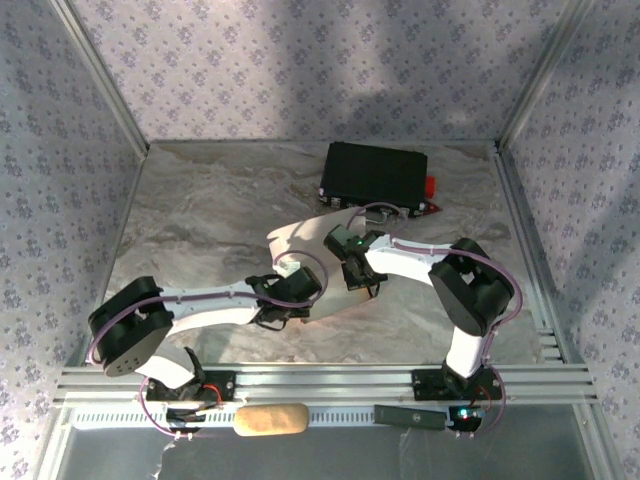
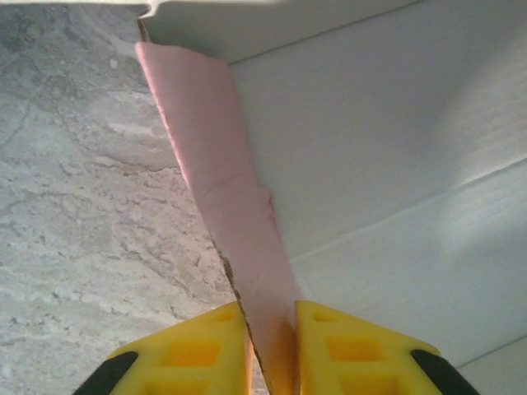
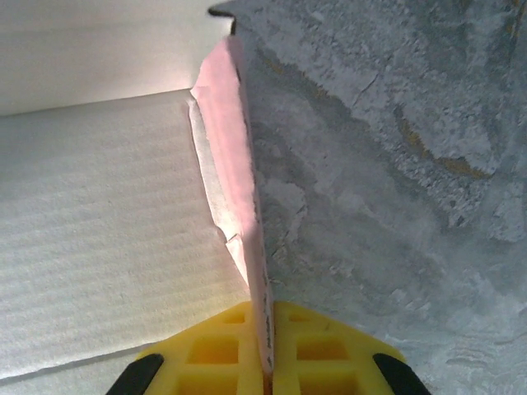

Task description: Fold the paper box

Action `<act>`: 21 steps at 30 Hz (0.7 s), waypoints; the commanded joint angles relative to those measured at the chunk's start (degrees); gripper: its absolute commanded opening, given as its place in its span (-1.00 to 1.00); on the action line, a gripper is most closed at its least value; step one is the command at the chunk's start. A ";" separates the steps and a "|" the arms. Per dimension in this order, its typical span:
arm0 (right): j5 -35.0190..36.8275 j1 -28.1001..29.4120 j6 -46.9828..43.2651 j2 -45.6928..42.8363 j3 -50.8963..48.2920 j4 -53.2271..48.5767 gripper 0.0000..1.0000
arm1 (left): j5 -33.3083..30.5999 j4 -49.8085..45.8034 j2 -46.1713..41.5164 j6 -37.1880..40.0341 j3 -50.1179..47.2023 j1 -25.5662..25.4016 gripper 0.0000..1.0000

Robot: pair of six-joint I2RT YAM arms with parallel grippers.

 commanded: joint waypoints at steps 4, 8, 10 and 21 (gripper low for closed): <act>0.40 1.58 3.25 -1.48 -0.59 0.06 -1.00 | -0.37 -3.08 2.80 2.10 3.12 -1.10 -0.50; 0.93 1.95 3.28 -1.71 -0.67 -0.31 -1.00 | -1.39 -4.03 4.55 2.75 4.67 -1.19 -0.70; 1.38 2.19 4.69 -2.00 -0.67 -0.74 -1.00 | -2.15 -4.99 5.29 2.83 5.34 -1.42 -0.74; 4.27 3.92 14.47 -6.46 -3.47 -2.60 -1.00 | -9.75 -13.82 8.17 3.10 7.72 -2.95 -0.96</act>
